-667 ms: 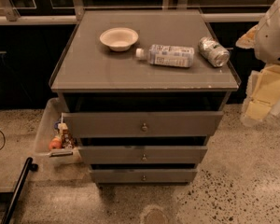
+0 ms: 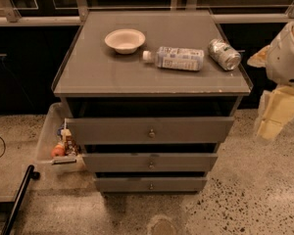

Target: Open middle drawer

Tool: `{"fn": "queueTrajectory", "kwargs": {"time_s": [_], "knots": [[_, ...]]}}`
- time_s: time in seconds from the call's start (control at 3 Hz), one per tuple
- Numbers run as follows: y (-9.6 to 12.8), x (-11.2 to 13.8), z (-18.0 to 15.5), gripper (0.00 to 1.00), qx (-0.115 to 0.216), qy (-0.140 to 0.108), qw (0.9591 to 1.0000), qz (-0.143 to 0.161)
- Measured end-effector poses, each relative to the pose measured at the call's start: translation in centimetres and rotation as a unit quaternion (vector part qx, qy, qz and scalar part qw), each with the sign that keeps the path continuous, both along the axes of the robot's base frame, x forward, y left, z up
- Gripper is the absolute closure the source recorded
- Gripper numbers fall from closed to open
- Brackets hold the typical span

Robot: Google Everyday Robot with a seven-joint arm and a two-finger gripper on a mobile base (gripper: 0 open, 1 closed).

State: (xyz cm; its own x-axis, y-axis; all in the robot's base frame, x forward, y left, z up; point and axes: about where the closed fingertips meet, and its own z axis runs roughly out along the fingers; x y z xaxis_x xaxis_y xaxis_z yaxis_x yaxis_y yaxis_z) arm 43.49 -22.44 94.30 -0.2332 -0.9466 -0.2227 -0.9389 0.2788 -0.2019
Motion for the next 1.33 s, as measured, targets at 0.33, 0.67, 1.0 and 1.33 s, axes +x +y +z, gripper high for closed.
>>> {"fn": "queueTrajectory", "kwargs": {"time_s": [0.33,0.67,1.0,1.33], "knots": [[-1.3,-1.2,-5.5,0.0,0.015,0.022,0.9996,0.012],[-2.4,-2.2,-10.9,0.0,0.022,0.031,0.9987,0.034],[-2.5,-2.5,-15.9,0.0,0.042,0.024,0.9965,0.068],[-3.1,-2.6,-19.6,0.0,0.058,0.008,0.9941,0.092]]}}
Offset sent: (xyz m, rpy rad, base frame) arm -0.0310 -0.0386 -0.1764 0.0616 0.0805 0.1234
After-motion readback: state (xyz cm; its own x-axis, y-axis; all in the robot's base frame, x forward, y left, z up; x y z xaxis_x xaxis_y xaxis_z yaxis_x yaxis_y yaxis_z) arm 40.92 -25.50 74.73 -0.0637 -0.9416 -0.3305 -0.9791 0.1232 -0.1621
